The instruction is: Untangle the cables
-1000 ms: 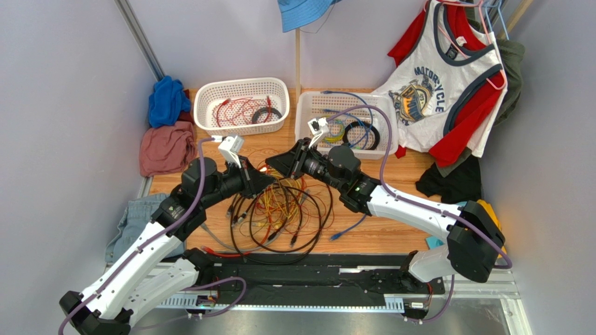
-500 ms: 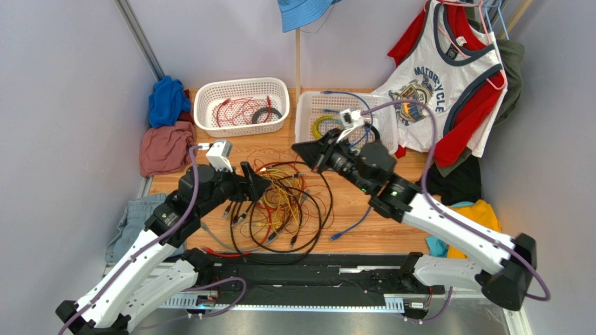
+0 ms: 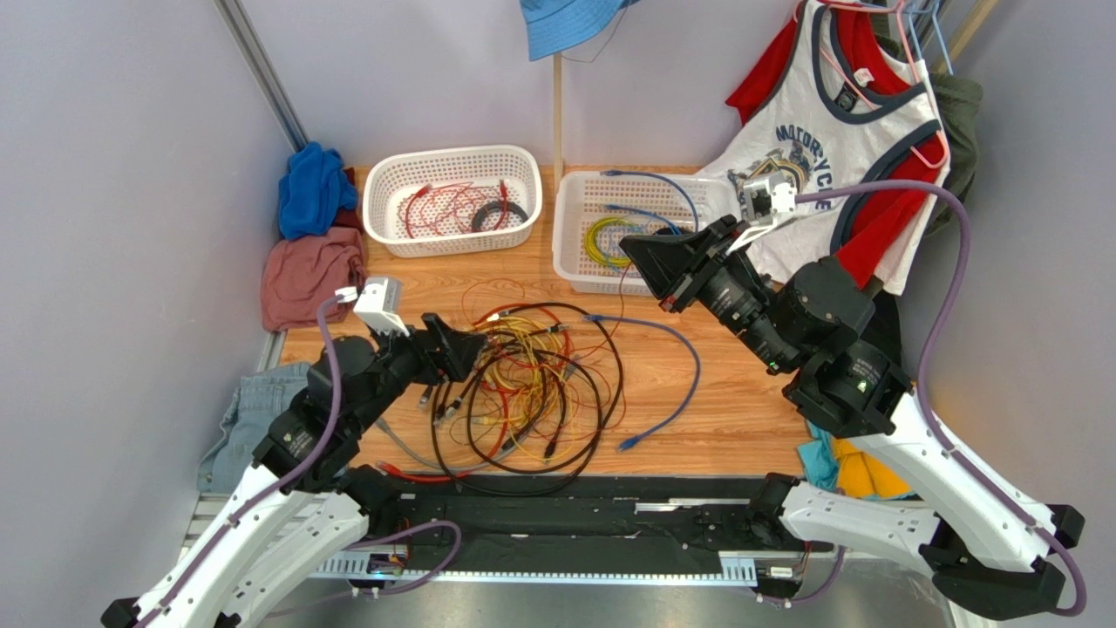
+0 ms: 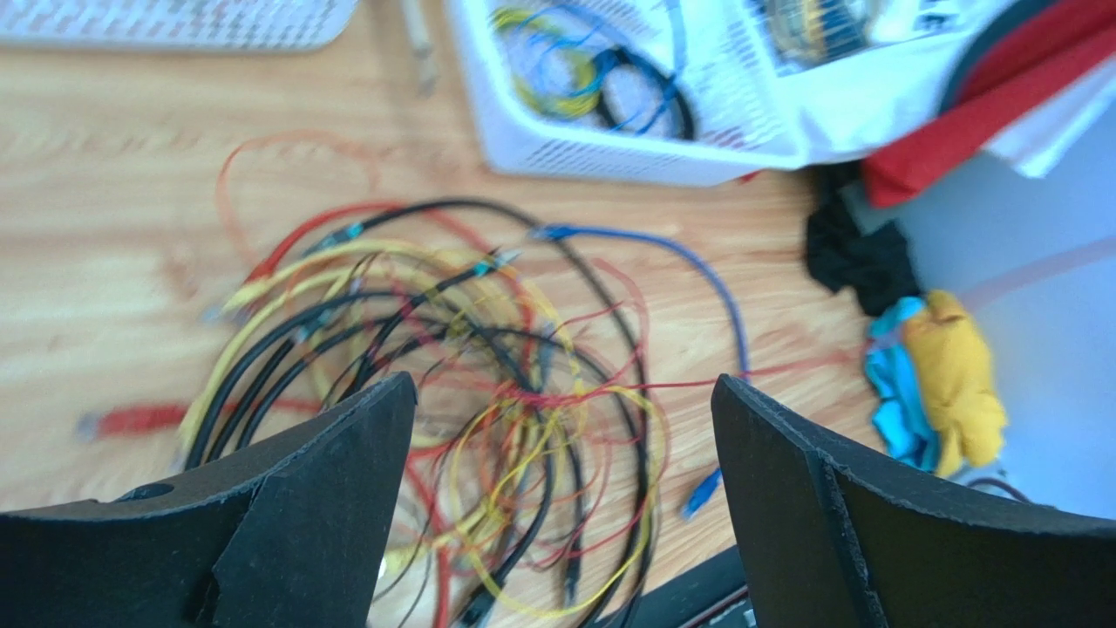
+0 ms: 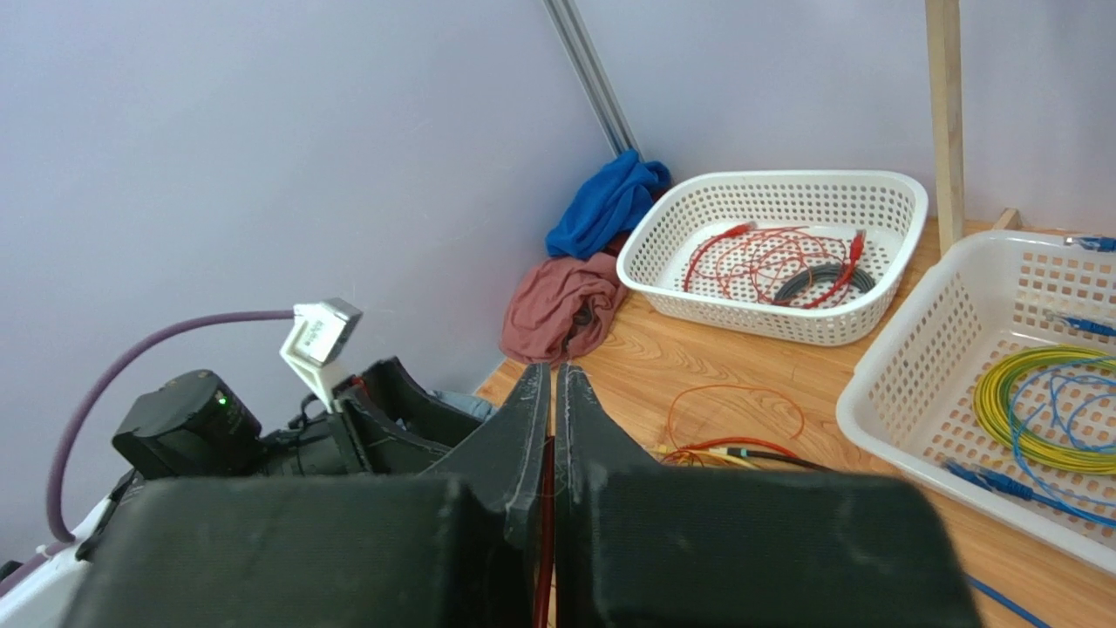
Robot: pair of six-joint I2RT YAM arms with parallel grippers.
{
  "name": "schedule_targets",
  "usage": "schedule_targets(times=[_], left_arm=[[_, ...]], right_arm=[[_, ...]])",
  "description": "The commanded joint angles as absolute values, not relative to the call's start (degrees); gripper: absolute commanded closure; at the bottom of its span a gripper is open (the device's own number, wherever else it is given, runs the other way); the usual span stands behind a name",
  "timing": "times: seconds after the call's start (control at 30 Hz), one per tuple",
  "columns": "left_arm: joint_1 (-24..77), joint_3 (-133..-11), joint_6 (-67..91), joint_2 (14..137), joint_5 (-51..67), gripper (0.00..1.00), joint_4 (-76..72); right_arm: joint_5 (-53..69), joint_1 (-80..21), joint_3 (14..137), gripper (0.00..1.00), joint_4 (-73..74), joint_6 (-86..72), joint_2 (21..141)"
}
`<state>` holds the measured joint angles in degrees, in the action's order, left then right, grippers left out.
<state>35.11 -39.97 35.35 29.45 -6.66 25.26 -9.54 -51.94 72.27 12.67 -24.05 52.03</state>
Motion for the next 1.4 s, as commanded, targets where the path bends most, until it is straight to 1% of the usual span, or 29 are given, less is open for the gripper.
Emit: schedule_targets(times=[0.0, 0.07, 0.1, 0.2, 0.27, 0.33, 0.47, 0.57, 0.67, 0.9, 1.03, 1.13, 1.17, 1.23, 1.27, 1.33, 1.37], left_arm=[[35.16, -38.41, 29.90, 28.47, 3.56, 0.08, 9.88], [35.16, -36.75, 28.74, 29.88, 8.76, 0.08, 5.47], [35.16, -36.13, 28.04, 30.58, 14.27, 0.08, 0.49], [35.33, -33.32, 28.56, 34.00, 19.49, 0.06, -7.26], [36.55, -32.00, 27.78, 36.20, 18.73, 0.03, -9.22], [38.05, -30.94, 26.81, 37.52, 16.71, 0.03, -11.16], [44.54, -30.67, 21.73, 39.90, 10.13, 0.02, -13.36], [47.80, -30.50, 19.08, 41.13, 8.01, 0.02, -15.63], [48.60, -30.32, 18.20, 43.23, 8.08, 0.02, -17.92], [50.62, -34.10, 16.09, 54.21, 7.47, 0.02, -20.39], [50.89, -34.72, 15.12, 57.48, 7.64, 0.06, -21.79], [50.89, -35.24, 14.24, 59.50, 7.91, 0.13, -22.24], [50.89, -35.42, 13.89, 60.02, 7.65, 0.21, -22.24], [50.98, -36.30, 13.63, 61.26, 7.30, 0.30, -21.80], [50.89, -36.65, 13.36, 61.69, 6.34, 0.43, -21.01], [50.89, -37.96, 13.18, 63.10, 4.76, 0.59, -19.69], [50.89, -38.49, 12.92, 63.54, 2.83, 0.76, -17.95]], right_arm=[[-8.70, -51.86, 79.69, 1.00, 20.02, -22.41, 53.34], [-8.09, -51.86, 81.73, 1.00, 21.61, -22.59, 53.96], [-7.91, -51.86, 83.83, 1.00, 23.01, -22.76, 54.57], [-7.30, -51.86, 87.26, 1.00, 26.18, -23.38, 55.98], [-6.86, -51.86, 88.59, 1.00, 27.42, -23.55, 56.86], [-6.68, -51.77, 89.99, 1.00, 28.47, -23.82, 57.30], [-5.72, -51.94, 91.67, 1.00, 29.44, -23.91, 58.53], [-5.36, -51.77, 92.11, 1.00, 30.14, -24.00, 58.88], [-4.92, -51.86, 91.93, 1.00, 30.32, -24.17, 58.80], [-3.43, -51.86, 92.02, 1.00, 30.85, -24.70, 58.10], [-3.87, -51.94, 91.67, 1.00, 31.38, -24.34, 57.48], [-4.30, -51.86, 91.15, 1.00, 31.38, -24.00, 56.95], [-4.39, -51.86, 90.97, 1.00, 31.20, -23.99, 56.61], [-4.57, -51.86, 90.27, 1.00, 31.03, -23.91, 56.34], [-4.74, -51.86, 90.00, 1.00, 30.85, -24.08, 55.90], [-4.57, -51.94, 89.56, 1.00, 30.59, -24.26, 55.29], [-4.48, -51.94, 89.04, 1.00, 30.50, -24.61, 54.76]])
